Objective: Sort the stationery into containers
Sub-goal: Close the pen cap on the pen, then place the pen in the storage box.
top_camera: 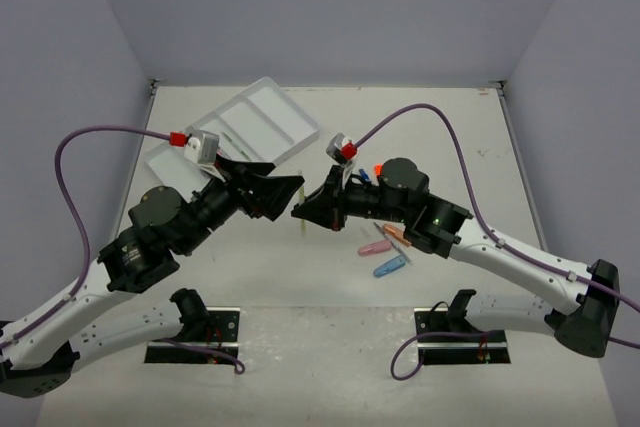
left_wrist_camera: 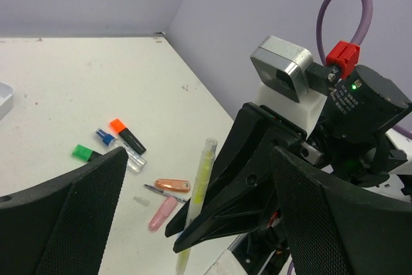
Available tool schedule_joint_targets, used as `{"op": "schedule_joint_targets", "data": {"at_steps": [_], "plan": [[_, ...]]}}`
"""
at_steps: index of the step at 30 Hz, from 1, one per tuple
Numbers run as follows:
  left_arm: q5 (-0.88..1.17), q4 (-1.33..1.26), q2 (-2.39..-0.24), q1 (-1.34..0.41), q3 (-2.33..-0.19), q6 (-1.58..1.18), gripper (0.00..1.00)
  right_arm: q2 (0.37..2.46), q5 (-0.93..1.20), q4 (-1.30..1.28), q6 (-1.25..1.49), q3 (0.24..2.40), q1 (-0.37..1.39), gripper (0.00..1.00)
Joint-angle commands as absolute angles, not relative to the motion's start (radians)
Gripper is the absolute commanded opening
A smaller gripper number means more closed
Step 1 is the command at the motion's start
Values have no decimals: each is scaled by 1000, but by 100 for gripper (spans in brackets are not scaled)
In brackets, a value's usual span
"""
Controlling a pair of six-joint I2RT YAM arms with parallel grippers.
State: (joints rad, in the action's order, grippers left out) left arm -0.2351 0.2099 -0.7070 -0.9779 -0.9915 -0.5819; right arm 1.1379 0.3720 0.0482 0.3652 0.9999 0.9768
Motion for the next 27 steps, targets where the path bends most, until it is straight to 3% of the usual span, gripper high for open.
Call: {"op": "schedule_joint_targets", "data": {"at_steps": [1,5,8,10,16,21,27], "plan": [[-263,244,-689,-979,-1029,-549,93,1083,377,121,381,990,985,0],[-247,192,-677,-979,-1009,-539,79,1084,418,101,354,992,1009,0],[-167,127,-671,-979,-984,-523,75,1093,424,92,346,998,1018,0],[-104,74,-660,-979,-955,-514,65,1092,429,102,355,996,1019,0],[-21,32,-652,-979,-896,-499,60,1081,490,117,373,1000,1025,0],[-22,19,-661,-979,-888,-500,46,1090,505,111,368,1002,1037,0],[-8,18,-688,-979,-898,-485,45,1102,513,116,368,1004,1051,0]]}}
